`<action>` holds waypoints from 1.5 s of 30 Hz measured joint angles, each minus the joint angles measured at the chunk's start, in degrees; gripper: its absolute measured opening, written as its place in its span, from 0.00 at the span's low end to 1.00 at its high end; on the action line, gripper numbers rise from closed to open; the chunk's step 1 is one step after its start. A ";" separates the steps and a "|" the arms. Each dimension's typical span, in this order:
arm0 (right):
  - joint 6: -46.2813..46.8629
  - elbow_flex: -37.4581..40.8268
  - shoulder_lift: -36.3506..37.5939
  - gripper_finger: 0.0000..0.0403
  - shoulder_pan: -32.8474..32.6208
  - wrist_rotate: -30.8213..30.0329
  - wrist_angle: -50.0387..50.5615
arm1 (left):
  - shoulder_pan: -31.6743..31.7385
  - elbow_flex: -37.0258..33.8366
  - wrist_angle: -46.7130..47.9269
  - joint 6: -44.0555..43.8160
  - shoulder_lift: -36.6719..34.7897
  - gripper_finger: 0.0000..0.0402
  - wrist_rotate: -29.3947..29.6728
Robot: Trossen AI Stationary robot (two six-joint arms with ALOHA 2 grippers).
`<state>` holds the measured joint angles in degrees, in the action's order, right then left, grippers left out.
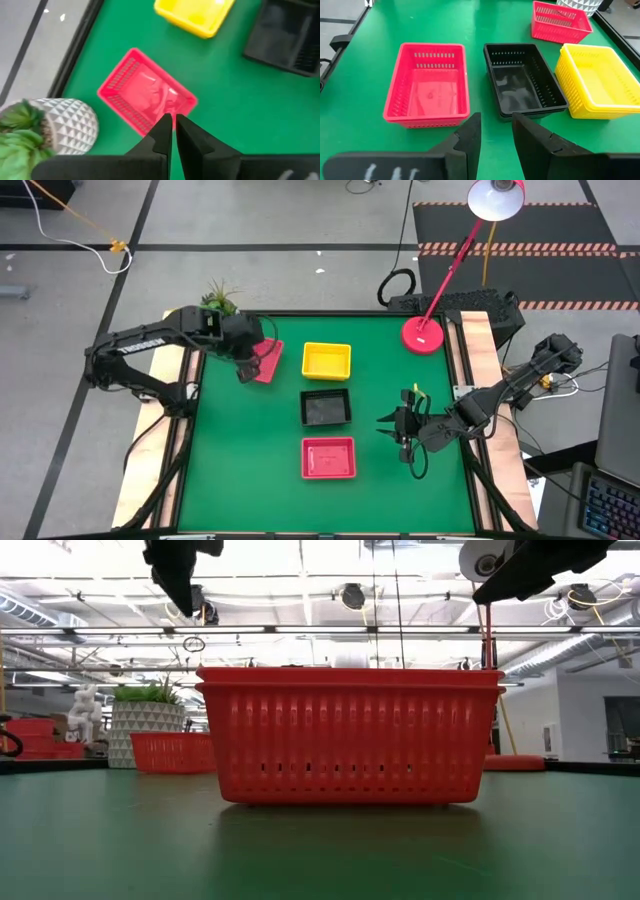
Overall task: Stack baskets by color
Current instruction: Stack the top red basket on the bottom red baskets
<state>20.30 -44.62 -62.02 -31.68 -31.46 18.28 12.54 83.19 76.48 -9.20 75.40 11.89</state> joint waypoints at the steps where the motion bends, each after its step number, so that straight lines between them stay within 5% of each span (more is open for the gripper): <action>1: 0.00 0.00 0.00 0.25 0.00 0.00 0.00 | 0.89 -0.06 0.00 0.95 0.06 0.06 0.03; 16: 0.17 0.00 -0.02 0.25 -0.02 0.15 0.15 | 11.20 -0.88 -2.60 -12.28 1.58 0.07 -0.46; 35: -0.02 0.00 -0.04 0.25 -0.74 0.20 0.42 | 16.17 -22.55 -15.33 -24.18 1.49 0.25 0.15; 45: -0.46 0.00 -0.04 0.25 -0.74 0.22 0.43 | 16.55 -29.78 -24.25 -24.34 1.49 0.27 -0.04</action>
<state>19.84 -44.62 -62.06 -32.42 -31.24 18.71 29.09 53.41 52.23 -33.54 76.88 11.85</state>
